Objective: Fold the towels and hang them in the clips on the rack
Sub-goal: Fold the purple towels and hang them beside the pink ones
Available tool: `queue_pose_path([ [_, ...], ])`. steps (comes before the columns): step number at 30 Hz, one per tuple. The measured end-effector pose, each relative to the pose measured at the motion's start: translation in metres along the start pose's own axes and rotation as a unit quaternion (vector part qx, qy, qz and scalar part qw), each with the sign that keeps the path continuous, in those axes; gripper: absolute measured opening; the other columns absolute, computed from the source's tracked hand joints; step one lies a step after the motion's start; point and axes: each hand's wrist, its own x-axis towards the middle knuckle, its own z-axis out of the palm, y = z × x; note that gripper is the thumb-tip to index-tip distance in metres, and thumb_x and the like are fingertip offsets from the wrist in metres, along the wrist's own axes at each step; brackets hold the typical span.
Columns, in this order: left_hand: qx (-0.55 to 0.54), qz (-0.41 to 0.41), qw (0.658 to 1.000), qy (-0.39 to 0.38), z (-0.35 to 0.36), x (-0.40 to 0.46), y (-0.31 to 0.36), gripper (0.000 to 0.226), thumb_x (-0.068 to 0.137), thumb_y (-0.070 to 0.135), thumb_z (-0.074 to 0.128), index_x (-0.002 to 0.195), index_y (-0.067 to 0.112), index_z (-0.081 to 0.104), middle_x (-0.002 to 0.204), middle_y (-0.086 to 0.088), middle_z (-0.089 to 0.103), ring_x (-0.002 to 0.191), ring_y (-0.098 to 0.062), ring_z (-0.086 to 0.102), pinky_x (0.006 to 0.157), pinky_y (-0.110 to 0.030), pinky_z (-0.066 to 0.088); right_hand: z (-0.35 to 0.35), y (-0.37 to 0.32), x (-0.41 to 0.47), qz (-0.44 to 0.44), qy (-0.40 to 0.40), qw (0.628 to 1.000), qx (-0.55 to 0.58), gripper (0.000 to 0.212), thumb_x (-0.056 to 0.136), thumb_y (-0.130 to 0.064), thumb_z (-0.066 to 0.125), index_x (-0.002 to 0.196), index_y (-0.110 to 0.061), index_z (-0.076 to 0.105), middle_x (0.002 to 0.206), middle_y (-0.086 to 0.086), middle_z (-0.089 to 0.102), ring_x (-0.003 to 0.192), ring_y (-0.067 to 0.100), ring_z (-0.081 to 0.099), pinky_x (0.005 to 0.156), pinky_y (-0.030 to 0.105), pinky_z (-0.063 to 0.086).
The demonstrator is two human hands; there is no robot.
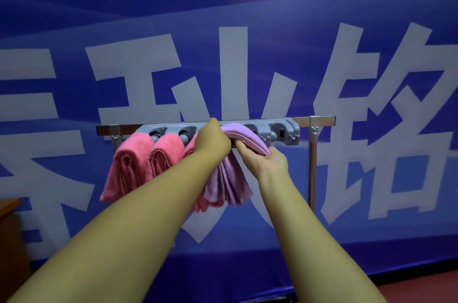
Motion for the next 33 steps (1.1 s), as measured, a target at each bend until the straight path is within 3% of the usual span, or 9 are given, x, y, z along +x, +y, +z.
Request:
queue_pose_path([
  [2,0.043,0.010,0.999,-0.016,0.003,0.003,-0.005,0.036,0.088,0.005,0.050,0.124,0.004,0.044,0.119,-0.018,0.059,0.108,-0.034,0.055,0.073,-0.033,0.037,-0.003,-0.003,0.007,-0.004,-0.011,1.000,0.028,0.036,0.095,-0.016,0.030,0.123,0.000,0.047,0.115,0.020,0.053,0.102,0.036,0.050,0.089,0.039,0.040],
  [5,0.073,0.032,0.996,-0.029,0.004,0.005,-0.006,0.037,0.089,0.008,0.051,0.124,0.005,0.042,0.118,-0.017,0.059,0.105,-0.034,0.055,0.071,-0.033,0.037,-0.008,-0.005,0.011,-0.024,-0.016,0.998,0.062,0.022,0.096,-0.014,0.030,0.097,-0.001,0.048,0.089,0.020,0.050,0.078,0.033,0.048,0.071,0.039,0.040],
  [11,0.079,0.111,0.991,0.018,0.016,0.008,-0.009,0.043,0.084,0.001,0.045,0.125,0.012,0.049,0.123,-0.014,0.058,0.111,-0.034,0.054,0.088,-0.039,0.045,-0.017,-0.006,0.010,-0.036,-0.019,0.995,0.090,0.021,0.097,-0.017,0.035,0.090,0.001,0.046,0.089,0.026,0.051,0.079,0.041,0.050,0.084,0.044,0.044],
  [14,0.051,0.139,0.988,0.049,0.028,0.006,-0.013,0.044,0.086,0.003,0.043,0.126,0.018,0.054,0.132,-0.008,0.055,0.119,-0.031,0.050,0.095,-0.038,0.040,-0.019,-0.010,0.013,-0.028,-0.008,0.999,0.031,0.033,0.099,-0.023,0.039,0.091,0.008,0.048,0.090,0.029,0.054,0.084,0.043,0.053,0.092,0.044,0.046],
  [16,0.037,0.152,0.987,0.039,0.035,0.003,-0.016,0.041,0.086,0.004,0.043,0.122,0.017,0.057,0.128,-0.009,0.058,0.116,-0.031,0.053,0.094,-0.038,0.042,-0.026,-0.013,0.019,-0.009,0.007,1.000,-0.028,0.034,0.098,-0.020,0.040,0.093,0.009,0.056,0.088,0.027,0.060,0.084,0.040,0.057,0.084,0.043,0.049],
  [20,0.010,0.158,0.987,0.015,0.042,-0.001,-0.026,0.058,0.082,-0.002,0.044,0.136,0.017,0.045,0.139,-0.008,0.050,0.126,-0.028,0.046,0.103,-0.033,0.035,-0.044,-0.017,0.031,0.040,0.050,0.991,-0.117,0.027,0.092,-0.007,0.040,0.081,0.003,0.062,0.080,0.015,0.066,0.076,0.027,0.061,0.067,0.036,0.052],
  [24,-0.008,0.153,0.988,0.001,0.042,-0.005,-0.032,0.069,0.078,-0.008,0.046,0.142,0.017,0.037,0.146,-0.006,0.041,0.134,-0.024,0.038,0.107,-0.030,0.028,-0.057,-0.009,0.032,0.068,0.067,0.980,-0.174,0.028,0.093,-0.015,0.044,0.079,0.001,0.063,0.087,0.007,0.064,0.071,0.019,0.059,0.052,0.023,0.054],
  [30,-0.043,0.157,0.986,-0.036,0.041,-0.014,-0.040,0.078,0.078,-0.011,0.043,0.147,0.021,0.025,0.152,-0.003,0.030,0.140,-0.019,0.028,0.103,-0.016,0.018,-0.067,0.003,0.025,0.074,0.093,0.969,-0.216,0.033,0.093,-0.026,0.050,0.077,0.001,0.061,0.068,0.008,0.060,0.053,0.013,0.057,0.038,0.015,0.047],
  [33,-0.067,0.135,0.987,-0.050,0.041,-0.022,-0.048,0.082,0.078,-0.004,0.049,0.149,0.023,0.020,0.152,-0.005,0.031,0.138,-0.022,0.032,0.109,-0.025,0.024,-0.072,0.001,0.018,0.065,0.096,0.963,-0.242,0.036,0.095,-0.030,0.049,0.074,-0.001,0.059,0.053,0.007,0.060,0.040,0.013,0.057,0.037,0.014,0.046],
])
